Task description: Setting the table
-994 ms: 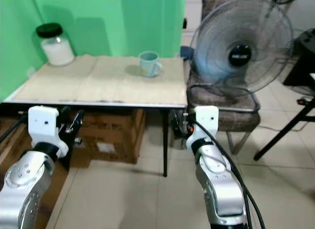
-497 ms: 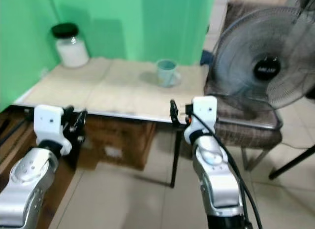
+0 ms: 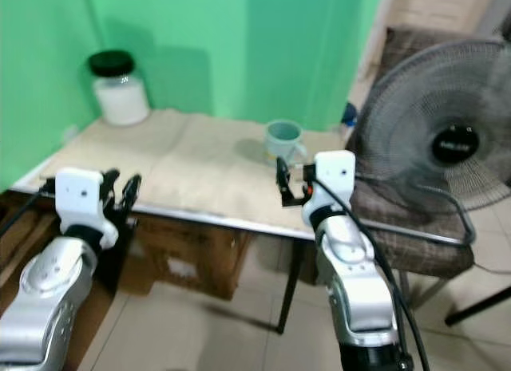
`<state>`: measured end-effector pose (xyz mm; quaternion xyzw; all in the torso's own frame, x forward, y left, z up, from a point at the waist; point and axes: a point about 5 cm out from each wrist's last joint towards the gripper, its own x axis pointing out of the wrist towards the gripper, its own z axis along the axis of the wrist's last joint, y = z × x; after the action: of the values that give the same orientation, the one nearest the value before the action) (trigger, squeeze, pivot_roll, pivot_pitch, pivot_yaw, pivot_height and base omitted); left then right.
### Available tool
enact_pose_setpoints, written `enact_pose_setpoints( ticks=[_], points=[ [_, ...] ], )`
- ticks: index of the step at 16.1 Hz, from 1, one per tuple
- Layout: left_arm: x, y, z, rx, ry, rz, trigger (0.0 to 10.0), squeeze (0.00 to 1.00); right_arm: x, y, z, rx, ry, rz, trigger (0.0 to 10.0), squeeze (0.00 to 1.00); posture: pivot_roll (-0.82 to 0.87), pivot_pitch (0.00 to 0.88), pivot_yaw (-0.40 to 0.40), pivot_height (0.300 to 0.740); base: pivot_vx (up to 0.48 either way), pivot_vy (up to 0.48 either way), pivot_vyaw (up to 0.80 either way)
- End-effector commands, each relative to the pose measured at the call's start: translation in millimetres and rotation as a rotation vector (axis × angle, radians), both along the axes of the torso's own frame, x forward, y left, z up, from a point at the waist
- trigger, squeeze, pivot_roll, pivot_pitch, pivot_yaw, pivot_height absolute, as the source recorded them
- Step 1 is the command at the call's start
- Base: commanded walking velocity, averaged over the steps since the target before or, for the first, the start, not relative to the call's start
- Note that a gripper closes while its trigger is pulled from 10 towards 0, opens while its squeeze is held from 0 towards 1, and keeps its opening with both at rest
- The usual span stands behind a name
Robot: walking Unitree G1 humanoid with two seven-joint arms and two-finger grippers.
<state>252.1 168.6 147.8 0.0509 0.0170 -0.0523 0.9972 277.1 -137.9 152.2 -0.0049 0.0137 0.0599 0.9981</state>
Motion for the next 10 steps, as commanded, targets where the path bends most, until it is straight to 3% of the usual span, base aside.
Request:
enact_pose_setpoints(
  ticks=[1, 9, 10],
  points=[
    [0.9, -6.8, 2.2, -0.003, -0.011, -0.023, 10.0, 0.0, 0.8, -7.2, 0.8, 0.001, 0.003, -0.019, 10.0, 0.0, 0.05, 0.0, -0.005, 0.74, 0.398, 0.0, 0.0],
    [1.8, -7.1, 5.0, -0.015, -0.021, -0.006, 10.0, 0.0, 1.2, -7.3, 8.2, 0.011, -0.016, 0.007, 10.0, 0.0, 0.04, 0.0, -0.01, 0.74, 0.387, 0.0, 0.0],
    [0.8, -6.1, 5.0, -0.023, -0.021, -0.008, 10.0, 0.0, -0.5, -6.6, 8.0, 0.016, -0.018, 0.013, 10.0, 0.0, 0.04, 0.0, 0.0, 0.74, 0.0, 0.0, 0.0]
  ],
)
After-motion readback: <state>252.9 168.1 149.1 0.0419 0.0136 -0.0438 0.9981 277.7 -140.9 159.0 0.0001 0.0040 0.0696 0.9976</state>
